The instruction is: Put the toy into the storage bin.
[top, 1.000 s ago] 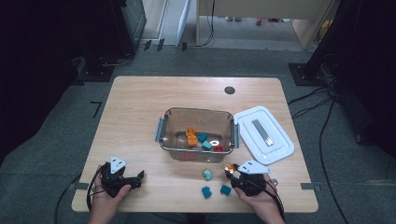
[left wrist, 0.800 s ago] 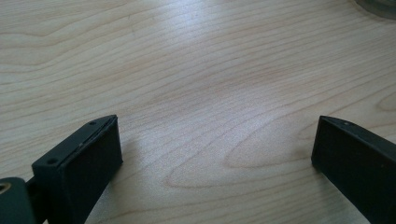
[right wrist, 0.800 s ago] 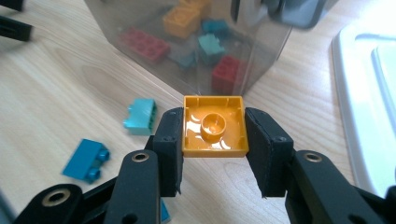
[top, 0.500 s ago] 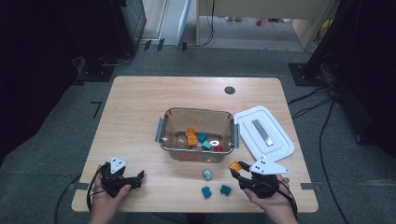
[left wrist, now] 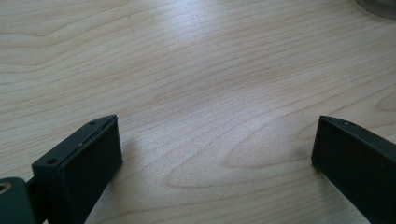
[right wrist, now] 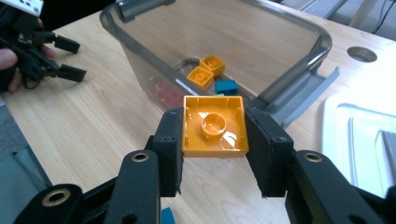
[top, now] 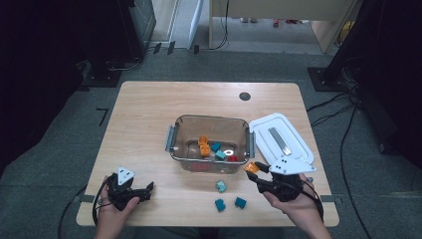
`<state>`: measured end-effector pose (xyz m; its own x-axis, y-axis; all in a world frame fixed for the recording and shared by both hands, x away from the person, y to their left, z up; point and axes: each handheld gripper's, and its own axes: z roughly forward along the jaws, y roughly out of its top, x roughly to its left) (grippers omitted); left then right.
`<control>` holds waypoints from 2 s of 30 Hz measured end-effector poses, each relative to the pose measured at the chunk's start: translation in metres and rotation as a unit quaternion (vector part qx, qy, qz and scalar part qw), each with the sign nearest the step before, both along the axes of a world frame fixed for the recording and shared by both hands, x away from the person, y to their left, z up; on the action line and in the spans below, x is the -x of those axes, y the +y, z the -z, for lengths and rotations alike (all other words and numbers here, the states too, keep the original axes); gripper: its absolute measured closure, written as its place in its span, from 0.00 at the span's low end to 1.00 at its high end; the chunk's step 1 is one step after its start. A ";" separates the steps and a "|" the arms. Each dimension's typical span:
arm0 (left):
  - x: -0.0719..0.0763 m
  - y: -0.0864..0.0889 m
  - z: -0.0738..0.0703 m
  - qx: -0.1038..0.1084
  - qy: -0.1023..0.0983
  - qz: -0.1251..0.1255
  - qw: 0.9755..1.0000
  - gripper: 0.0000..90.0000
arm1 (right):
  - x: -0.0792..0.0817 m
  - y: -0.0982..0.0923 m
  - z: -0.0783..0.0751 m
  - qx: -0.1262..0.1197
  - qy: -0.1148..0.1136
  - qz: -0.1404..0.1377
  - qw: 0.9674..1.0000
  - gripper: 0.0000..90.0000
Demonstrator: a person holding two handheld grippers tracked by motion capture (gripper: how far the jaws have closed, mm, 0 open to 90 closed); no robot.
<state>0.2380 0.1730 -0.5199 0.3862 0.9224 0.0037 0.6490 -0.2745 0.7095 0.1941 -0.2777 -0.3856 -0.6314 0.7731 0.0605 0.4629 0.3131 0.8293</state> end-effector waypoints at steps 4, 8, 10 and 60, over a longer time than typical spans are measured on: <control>0.000 0.000 0.000 0.000 0.000 0.000 1.000 0.02 | -0.009 -0.001 -0.011 0.002 0.000 -0.001 1.000 0.67; 0.000 0.000 0.000 0.000 0.000 0.000 1.000 0.02 | -0.019 0.001 -0.019 0.006 -0.001 -0.001 1.000 0.67; 0.000 0.000 0.000 0.000 0.001 0.000 1.000 0.02 | -0.024 0.003 -0.022 0.008 -0.004 -0.005 1.000 0.67; 0.000 0.000 0.000 0.000 -0.001 0.000 1.000 0.02 | -0.113 0.047 -0.008 0.024 0.046 -0.002 0.999 0.34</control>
